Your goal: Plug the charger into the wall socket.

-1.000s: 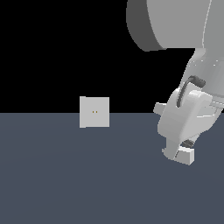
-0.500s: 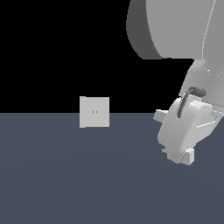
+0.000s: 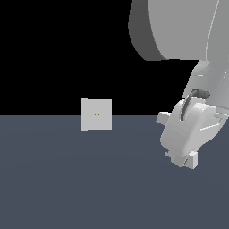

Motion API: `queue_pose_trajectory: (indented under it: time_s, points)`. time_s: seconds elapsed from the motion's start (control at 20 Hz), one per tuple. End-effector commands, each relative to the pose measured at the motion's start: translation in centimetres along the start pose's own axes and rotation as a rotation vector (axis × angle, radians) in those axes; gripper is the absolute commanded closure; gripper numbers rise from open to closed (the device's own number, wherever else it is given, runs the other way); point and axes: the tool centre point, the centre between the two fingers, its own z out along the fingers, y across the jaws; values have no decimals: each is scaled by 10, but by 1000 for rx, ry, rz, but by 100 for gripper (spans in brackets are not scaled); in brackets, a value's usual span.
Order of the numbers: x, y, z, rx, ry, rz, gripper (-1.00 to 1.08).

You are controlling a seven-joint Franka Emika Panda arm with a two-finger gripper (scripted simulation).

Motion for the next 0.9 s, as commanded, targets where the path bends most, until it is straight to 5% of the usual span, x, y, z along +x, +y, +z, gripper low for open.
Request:
queue_pose_trajectory:
  time_s: [0.0,0.85]
  points:
    - [2,-2,0,-2,0,5,108]
    - [66,-49,-12,-65,4,176,108]
